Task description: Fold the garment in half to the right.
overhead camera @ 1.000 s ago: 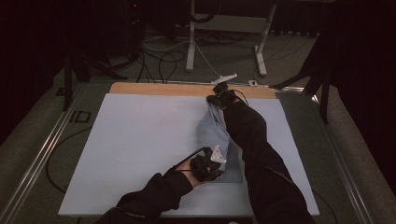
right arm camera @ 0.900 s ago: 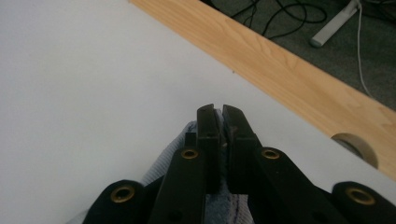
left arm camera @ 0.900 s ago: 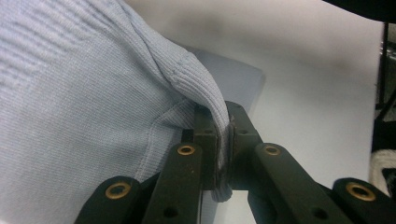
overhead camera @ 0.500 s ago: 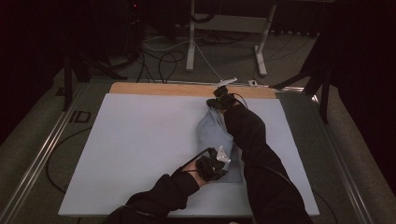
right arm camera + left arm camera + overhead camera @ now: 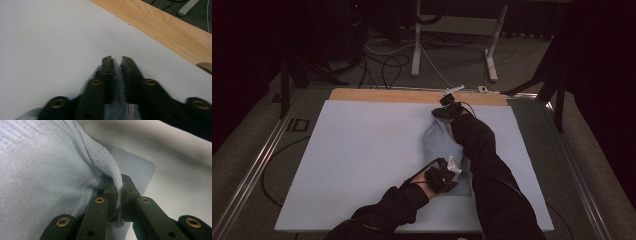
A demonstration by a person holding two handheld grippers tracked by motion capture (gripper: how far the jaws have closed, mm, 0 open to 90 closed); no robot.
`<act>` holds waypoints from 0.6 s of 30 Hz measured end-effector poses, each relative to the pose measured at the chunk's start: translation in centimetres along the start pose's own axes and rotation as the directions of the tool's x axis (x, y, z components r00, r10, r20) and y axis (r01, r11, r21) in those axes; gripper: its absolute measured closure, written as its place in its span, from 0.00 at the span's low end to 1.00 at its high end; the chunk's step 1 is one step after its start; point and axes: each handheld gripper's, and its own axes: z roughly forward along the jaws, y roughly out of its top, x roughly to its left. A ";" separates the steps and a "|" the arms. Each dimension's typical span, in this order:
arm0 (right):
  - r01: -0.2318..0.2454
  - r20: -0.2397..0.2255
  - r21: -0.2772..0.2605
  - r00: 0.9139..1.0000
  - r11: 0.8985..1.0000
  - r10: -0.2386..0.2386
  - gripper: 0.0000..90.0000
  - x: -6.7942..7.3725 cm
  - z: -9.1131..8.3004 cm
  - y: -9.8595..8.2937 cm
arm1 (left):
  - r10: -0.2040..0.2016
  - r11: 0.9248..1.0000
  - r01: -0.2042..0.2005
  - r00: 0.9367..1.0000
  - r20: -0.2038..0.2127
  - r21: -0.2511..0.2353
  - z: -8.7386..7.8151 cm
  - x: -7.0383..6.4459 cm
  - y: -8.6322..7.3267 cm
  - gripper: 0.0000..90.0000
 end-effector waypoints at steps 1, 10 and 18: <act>0.004 0.008 0.004 1.000 1.000 -0.004 0.79 0.0 -0.1 0.0 | -0.001 1.000 0.001 1.000 0.000 0.000 0.0 0.0 0.0 0.96; -0.064 0.048 0.008 0.997 0.998 0.063 0.31 -1.2 -2.2 -0.3 | -0.032 0.999 0.033 0.999 0.029 -0.037 -0.1 -0.1 0.4 0.92; -0.105 0.031 -0.016 0.994 0.994 0.106 0.14 -2.1 -4.6 -1.1 | 0.005 0.999 0.000 0.994 0.107 -0.045 0.2 -0.8 0.8 0.74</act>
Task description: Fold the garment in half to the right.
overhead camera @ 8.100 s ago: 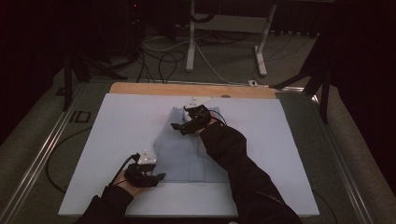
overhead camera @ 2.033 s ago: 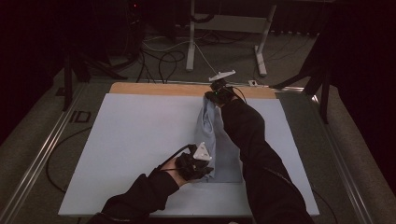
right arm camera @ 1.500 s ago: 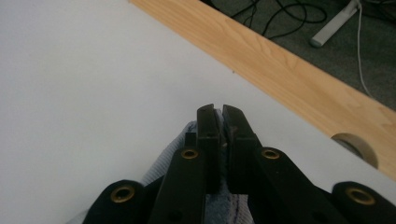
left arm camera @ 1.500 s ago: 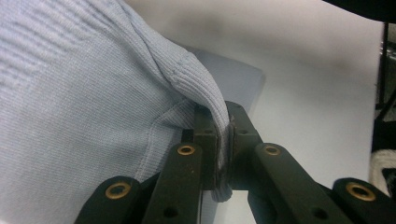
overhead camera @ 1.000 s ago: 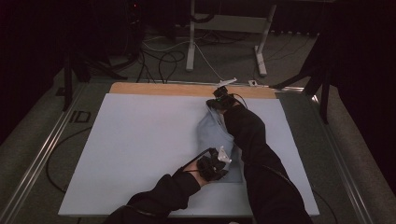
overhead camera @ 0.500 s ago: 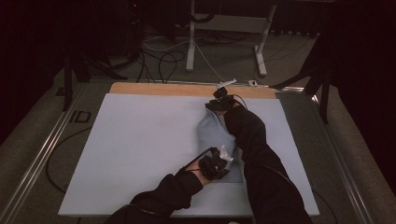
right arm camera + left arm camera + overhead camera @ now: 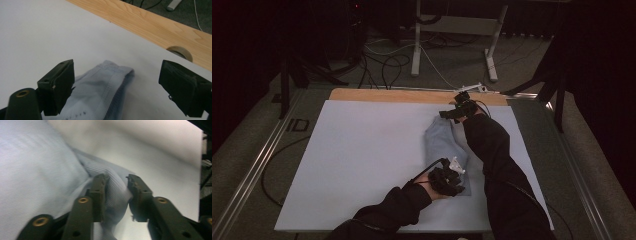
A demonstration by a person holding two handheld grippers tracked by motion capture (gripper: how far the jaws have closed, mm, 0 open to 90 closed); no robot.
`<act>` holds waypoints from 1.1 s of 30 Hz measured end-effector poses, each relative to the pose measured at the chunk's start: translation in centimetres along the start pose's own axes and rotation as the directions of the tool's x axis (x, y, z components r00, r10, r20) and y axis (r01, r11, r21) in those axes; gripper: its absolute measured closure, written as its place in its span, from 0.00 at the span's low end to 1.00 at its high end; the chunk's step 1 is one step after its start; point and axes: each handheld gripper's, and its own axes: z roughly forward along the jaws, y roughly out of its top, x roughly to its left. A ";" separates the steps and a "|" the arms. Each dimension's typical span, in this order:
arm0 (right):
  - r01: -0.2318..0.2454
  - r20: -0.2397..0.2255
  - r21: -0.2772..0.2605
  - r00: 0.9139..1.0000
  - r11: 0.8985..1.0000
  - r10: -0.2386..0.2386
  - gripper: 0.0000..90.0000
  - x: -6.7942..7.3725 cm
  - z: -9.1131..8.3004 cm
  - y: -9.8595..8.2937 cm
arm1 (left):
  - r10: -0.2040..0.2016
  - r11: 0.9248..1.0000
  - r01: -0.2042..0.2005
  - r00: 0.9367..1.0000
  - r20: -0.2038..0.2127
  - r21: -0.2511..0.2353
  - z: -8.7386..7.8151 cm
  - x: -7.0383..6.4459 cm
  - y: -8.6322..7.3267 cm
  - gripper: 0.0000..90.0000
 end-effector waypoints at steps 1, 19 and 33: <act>-0.004 -0.004 -0.006 1.000 1.000 0.004 0.13 0.0 -0.2 -0.1 | 0.000 1.000 0.000 1.000 0.011 -0.003 0.0 0.0 0.0 0.71; 0.024 -0.026 -0.038 0.999 0.999 -0.025 0.11 0.5 -1.4 -1.1 | 0.048 0.998 -0.044 0.996 0.078 -0.045 -2.0 -1.2 0.0 0.47; 0.037 -0.055 -0.046 0.998 0.998 -0.040 0.11 1.2 -1.9 -1.6 | 0.075 0.992 -0.072 0.997 0.029 -0.105 -6.4 0.6 -1.5 0.06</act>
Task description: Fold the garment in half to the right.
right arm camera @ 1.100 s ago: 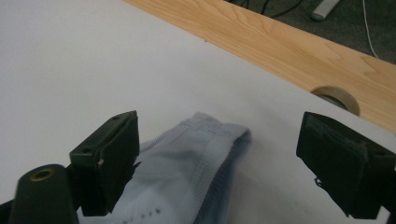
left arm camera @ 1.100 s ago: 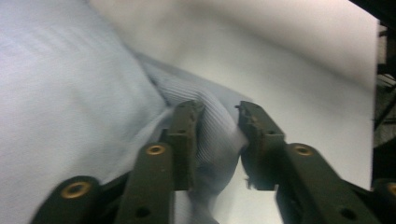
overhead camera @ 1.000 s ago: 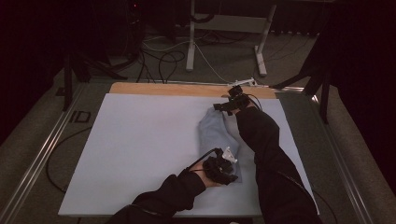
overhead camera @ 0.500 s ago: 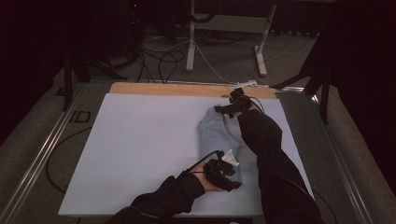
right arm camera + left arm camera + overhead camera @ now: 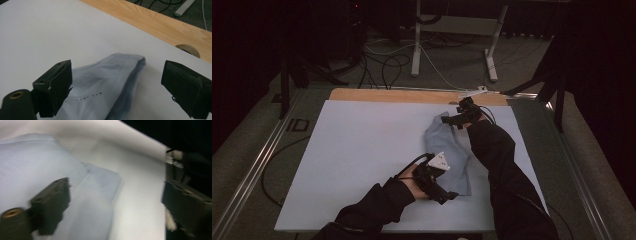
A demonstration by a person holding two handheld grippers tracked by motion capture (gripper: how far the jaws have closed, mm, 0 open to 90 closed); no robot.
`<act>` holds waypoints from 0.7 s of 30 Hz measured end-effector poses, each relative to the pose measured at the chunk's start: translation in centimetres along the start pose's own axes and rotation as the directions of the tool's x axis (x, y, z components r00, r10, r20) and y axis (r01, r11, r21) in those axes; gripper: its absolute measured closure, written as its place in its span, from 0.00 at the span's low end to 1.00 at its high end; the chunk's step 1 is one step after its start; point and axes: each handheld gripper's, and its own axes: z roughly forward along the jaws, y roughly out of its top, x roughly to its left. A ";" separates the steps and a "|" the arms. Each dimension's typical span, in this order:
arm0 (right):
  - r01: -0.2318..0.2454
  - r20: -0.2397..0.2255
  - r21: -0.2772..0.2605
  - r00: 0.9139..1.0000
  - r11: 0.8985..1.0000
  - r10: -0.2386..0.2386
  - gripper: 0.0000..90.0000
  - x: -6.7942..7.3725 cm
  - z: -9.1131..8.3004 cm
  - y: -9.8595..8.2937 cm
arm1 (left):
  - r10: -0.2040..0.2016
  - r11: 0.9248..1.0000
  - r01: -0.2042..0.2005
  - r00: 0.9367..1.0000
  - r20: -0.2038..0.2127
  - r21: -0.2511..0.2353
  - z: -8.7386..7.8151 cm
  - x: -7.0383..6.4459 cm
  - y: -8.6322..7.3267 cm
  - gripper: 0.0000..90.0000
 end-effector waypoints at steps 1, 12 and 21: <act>-0.002 -0.004 -0.002 1.000 1.000 0.002 0.11 0.0 0.0 0.0 | 0.001 1.000 -0.001 1.000 0.003 -0.007 -0.2 0.1 -0.2 0.05; 0.016 0.001 0.002 1.000 1.000 -0.016 0.13 0.6 -0.1 -0.3 | -0.026 0.998 0.022 0.998 -0.055 -0.065 -3.3 1.8 -2.5 0.01; 0.028 -0.028 -0.022 0.999 0.999 -0.028 0.13 0.7 -0.1 -0.2 | -0.067 0.995 0.058 0.993 -0.100 -0.087 -6.3 3.6 -5.6 0.01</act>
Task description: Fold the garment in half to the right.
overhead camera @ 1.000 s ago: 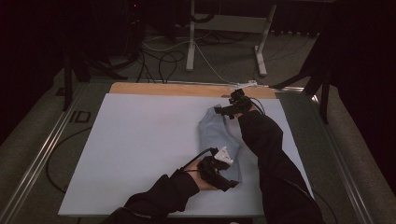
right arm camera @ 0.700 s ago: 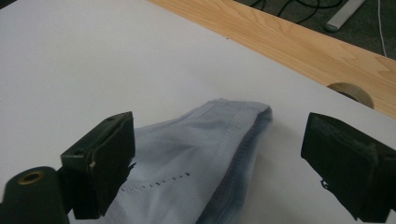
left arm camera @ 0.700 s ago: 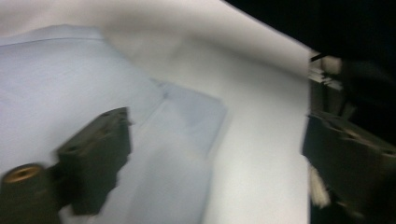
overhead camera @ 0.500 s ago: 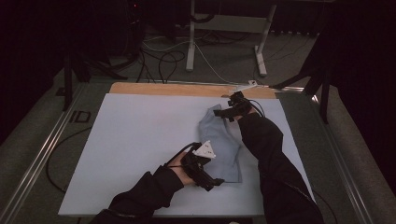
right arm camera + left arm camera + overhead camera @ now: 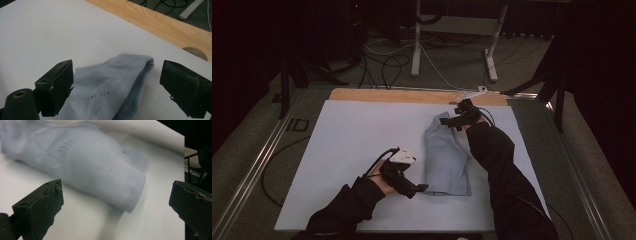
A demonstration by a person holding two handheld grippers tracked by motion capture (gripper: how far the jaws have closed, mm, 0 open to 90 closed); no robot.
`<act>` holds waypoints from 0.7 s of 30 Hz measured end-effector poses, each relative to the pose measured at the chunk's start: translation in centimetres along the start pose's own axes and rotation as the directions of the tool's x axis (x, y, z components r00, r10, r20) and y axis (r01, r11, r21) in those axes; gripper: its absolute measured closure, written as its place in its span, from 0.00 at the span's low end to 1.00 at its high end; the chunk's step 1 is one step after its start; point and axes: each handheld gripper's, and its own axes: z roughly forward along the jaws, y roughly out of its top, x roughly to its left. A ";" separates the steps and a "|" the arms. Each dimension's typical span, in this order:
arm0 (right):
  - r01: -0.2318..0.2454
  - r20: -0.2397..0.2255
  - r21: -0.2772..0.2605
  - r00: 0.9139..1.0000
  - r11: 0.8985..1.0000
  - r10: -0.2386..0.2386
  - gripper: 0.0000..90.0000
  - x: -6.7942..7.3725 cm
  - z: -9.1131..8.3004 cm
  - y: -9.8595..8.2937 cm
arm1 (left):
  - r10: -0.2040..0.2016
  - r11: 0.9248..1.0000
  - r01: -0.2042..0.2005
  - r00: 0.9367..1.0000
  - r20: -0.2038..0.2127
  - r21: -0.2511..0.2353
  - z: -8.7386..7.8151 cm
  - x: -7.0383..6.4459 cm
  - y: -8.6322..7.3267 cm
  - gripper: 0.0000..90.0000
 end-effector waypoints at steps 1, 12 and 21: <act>0.002 -0.003 -0.002 1.000 1.000 -0.002 0.13 0.0 0.0 0.0 | -0.003 1.000 0.003 1.000 -0.006 0.000 -0.4 0.3 -0.3 0.01; -0.017 0.010 -0.003 1.000 1.000 0.017 0.13 -0.2 0.4 -0.3 | -0.061 0.998 0.060 0.994 -0.089 -0.015 -3.9 2.2 -4.4 0.01; -0.080 0.022 0.030 0.997 0.996 0.080 0.12 -1.1 1.2 -1.2 | -0.131 0.991 0.125 0.979 -0.155 -0.051 -6.8 3.0 -8.3 0.01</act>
